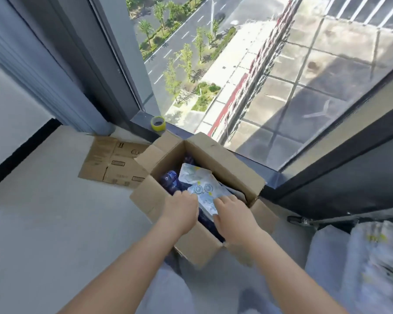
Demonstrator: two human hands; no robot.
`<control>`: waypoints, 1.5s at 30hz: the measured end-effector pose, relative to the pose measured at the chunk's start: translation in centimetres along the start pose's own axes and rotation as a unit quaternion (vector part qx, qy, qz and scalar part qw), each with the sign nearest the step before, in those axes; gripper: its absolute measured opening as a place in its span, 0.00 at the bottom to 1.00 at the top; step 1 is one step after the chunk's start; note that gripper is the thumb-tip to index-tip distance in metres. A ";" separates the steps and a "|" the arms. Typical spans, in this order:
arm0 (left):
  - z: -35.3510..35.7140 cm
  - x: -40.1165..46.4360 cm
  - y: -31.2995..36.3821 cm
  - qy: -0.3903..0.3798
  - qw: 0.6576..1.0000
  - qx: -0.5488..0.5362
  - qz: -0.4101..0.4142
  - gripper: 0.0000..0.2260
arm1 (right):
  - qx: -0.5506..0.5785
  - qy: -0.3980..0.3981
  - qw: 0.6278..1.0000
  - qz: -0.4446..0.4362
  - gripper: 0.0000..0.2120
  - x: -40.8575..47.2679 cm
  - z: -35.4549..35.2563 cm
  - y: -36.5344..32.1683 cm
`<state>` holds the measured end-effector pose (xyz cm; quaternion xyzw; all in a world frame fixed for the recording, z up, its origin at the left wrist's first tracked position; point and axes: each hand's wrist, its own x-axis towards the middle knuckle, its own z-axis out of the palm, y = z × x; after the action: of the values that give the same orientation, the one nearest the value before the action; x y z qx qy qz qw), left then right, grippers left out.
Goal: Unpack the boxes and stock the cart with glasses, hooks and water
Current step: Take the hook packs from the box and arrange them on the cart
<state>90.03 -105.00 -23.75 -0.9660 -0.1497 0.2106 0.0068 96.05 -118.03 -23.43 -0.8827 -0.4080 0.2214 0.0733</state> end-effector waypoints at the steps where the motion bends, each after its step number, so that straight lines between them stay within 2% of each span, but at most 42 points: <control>1: 0.4 2.2 -1.7 -0.008 1.000 0.002 0.019 0.13 | 0.003 -0.004 1.000 0.023 0.05 2.3 0.6 -0.5; 4: 1.5 8.8 -6.8 -0.043 0.997 0.007 0.064 0.13 | 0.014 -0.034 0.996 0.085 0.11 8.7 2.7 -2.1; 12: 7.9 21.9 -12.8 -0.172 0.978 -0.009 0.113 0.15 | 0.093 -0.078 0.971 0.205 0.10 20.4 9.4 -2.7; 16: 15.3 28.3 -13.4 -0.224 0.967 -0.109 0.049 0.15 | 0.131 -0.098 0.959 0.232 0.02 24.5 14.5 -0.6; 20: 22.7 34.0 -13.4 -0.247 0.946 -0.204 -0.048 0.17 | 0.173 -0.111 0.944 0.256 0.03 27.8 19.8 1.2; 24: 27.3 38.2 -12.6 -0.222 0.927 -0.280 -0.118 0.21 | 0.202 -0.142 0.932 0.264 0.07 30.4 23.7 1.8; 29: 30.5 40.8 -11.3 -0.230 0.872 -0.386 -0.192 0.32 | 0.237 -0.162 0.915 0.284 0.05 32.8 26.2 2.2; 32: 31.5 41.5 -11.1 -0.197 0.859 -0.405 -0.242 0.28 | 0.246 -0.162 0.910 0.291 0.07 33.4 26.6 2.5; 35: 32.2 41.5 -10.9 -0.219 0.828 -0.436 -0.276 0.21 | 0.252 -0.159 0.906 0.301 0.09 33.3 26.9 2.7; 38: 32.3 41.2 -10.9 -0.207 0.820 -0.453 -0.282 0.09 | 0.268 -0.159 0.897 0.314 0.11 33.1 27.0 3.0; 41: 31.2 40.4 -10.5 -0.160 0.805 -0.499 -0.278 0.06 | 0.287 -0.138 0.891 0.324 0.11 32.9 26.8 3.3; 43: 30.2 39.1 -10.2 -0.114 0.774 -0.545 -0.302 0.05 | 0.331 -0.107 0.869 0.351 0.12 32.6 26.8 3.5; 45: 29.0 37.1 -10.3 -0.064 0.743 -0.582 -0.326 0.08 | 0.412 -0.065 0.817 0.398 0.14 32.3 26.2 3.5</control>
<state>107.42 -85.79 -64.38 -0.6591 -0.5487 0.1289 -0.4979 105.06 -97.37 -58.60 -0.8389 0.1050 0.4355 0.3091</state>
